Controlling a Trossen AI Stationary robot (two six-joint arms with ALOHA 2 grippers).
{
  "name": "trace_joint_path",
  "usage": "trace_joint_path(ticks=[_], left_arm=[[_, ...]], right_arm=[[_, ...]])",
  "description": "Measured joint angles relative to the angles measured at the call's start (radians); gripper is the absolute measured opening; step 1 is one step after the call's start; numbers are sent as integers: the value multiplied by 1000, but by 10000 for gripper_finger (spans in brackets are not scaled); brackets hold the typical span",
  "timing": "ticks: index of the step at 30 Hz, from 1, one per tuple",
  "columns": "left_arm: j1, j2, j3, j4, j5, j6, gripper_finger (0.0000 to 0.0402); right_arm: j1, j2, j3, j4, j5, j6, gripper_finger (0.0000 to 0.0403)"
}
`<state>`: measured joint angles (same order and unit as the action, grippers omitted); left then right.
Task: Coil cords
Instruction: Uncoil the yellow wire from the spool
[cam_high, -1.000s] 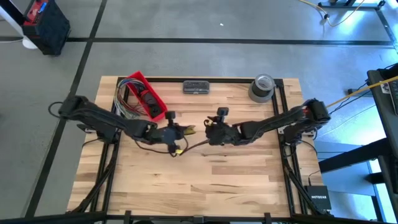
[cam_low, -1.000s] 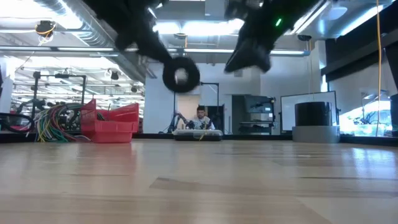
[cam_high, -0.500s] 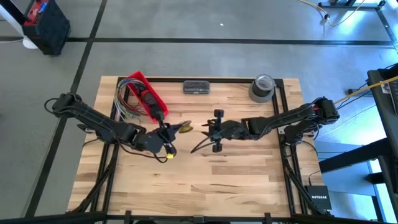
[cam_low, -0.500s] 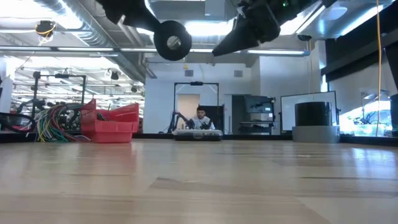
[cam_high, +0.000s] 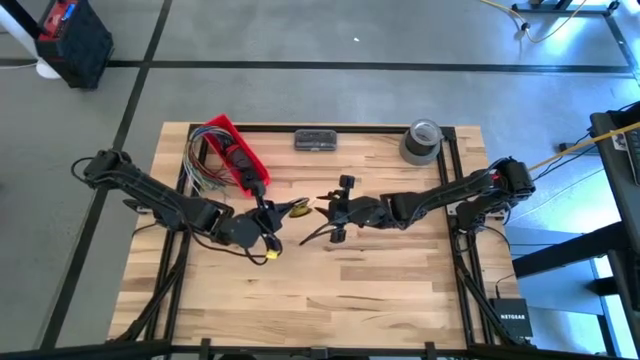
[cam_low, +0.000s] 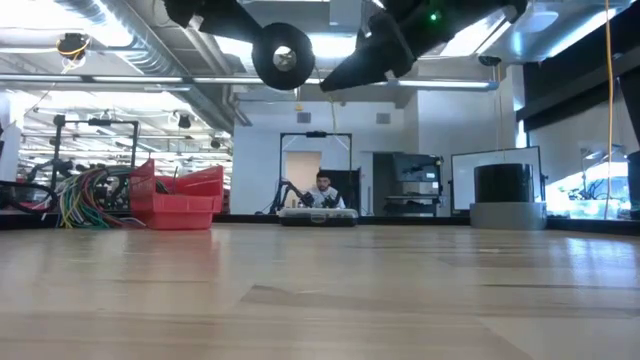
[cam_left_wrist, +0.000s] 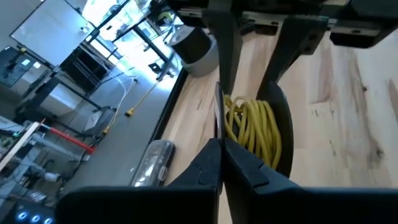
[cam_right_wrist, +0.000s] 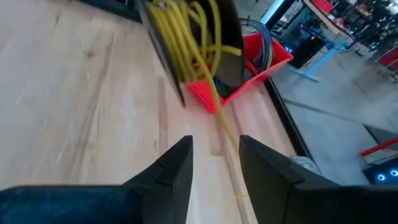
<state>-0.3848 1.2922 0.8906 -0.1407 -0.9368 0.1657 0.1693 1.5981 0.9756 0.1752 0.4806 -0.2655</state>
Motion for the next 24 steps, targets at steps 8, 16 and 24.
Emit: trace_joint_path(ticks=[8,16,24], left_arm=[[-1,1,0,22,2,25,1],[-1,1,0,22,15,20,1],[30,1,0,20,16,-31,1]], right_arm=[[-2,4,0,52,58,-7,124],[4,4,0,61,78,-63,15],[76,4,0,207,77,-147,17]])
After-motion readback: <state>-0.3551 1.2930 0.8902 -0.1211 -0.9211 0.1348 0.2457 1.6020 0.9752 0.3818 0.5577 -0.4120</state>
